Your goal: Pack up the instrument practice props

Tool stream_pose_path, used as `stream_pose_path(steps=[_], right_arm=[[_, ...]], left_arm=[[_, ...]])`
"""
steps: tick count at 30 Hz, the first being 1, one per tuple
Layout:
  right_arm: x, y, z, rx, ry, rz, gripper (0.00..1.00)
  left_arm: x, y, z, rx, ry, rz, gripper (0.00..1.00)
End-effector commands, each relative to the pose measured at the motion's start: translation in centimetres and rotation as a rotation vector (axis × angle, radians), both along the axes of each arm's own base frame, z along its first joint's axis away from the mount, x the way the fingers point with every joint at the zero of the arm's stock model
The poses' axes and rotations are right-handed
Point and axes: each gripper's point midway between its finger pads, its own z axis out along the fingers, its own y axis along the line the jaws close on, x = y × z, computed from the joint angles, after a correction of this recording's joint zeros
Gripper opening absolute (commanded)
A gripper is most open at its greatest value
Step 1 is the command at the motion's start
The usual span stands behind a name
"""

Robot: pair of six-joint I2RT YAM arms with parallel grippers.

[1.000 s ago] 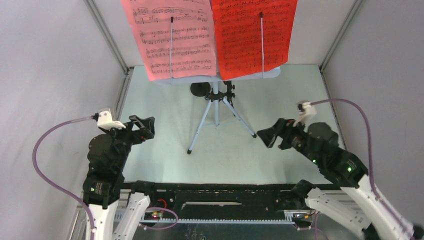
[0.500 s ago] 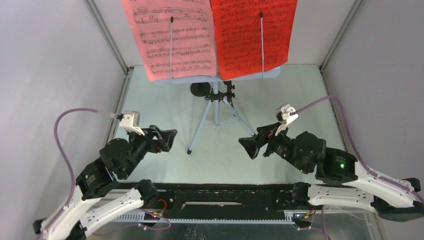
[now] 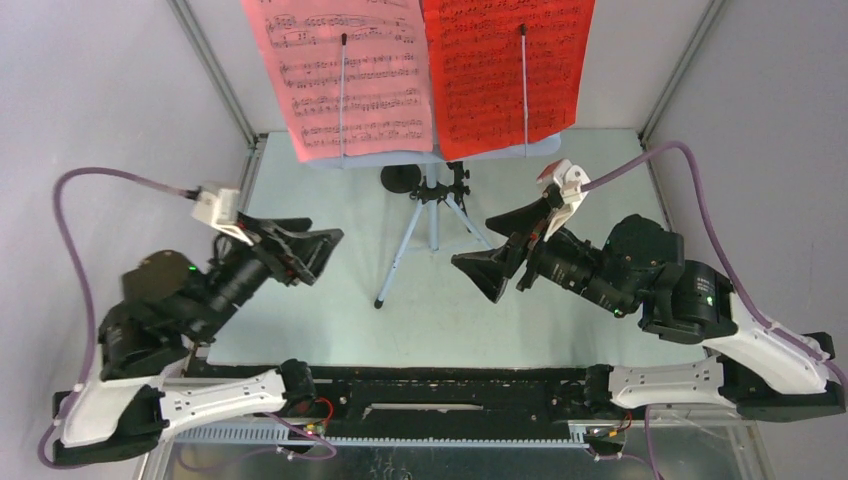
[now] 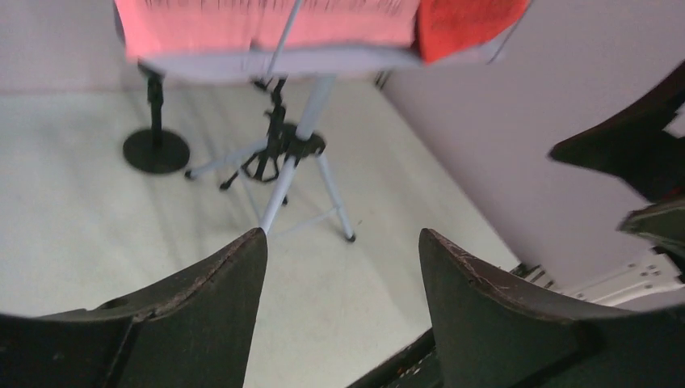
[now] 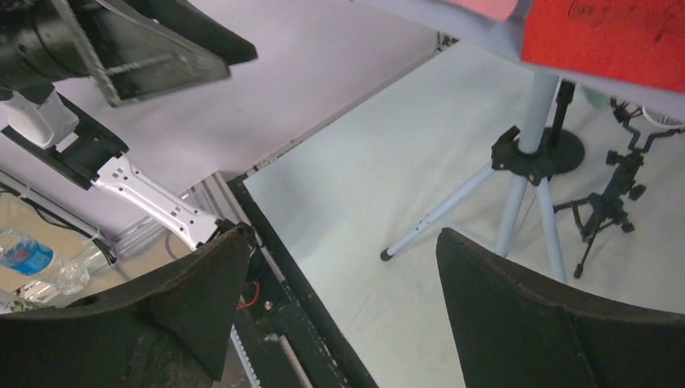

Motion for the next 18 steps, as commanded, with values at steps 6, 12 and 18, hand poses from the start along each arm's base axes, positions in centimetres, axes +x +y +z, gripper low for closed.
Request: stream_pose_path(steps=[6, 12, 18], right_arm=[[1.0, -0.1, 5.9, 0.057, -0.096, -0.048, 0.93], [3.0, 0.5, 7.1, 0.025, -0.06, -0.085, 0.93], [4.7, 1.1, 8.3, 0.041, -0.031, -0.002, 0.92]], left_arm=[[-0.9, 1.9, 10.2, 0.02, -0.227, -0.043, 0.76], [-0.1, 0.5, 13.9, 0.049, -0.291, -0.044, 0.76], [1.9, -3.3, 14.1, 0.138, -0.284, -0.085, 0.73]])
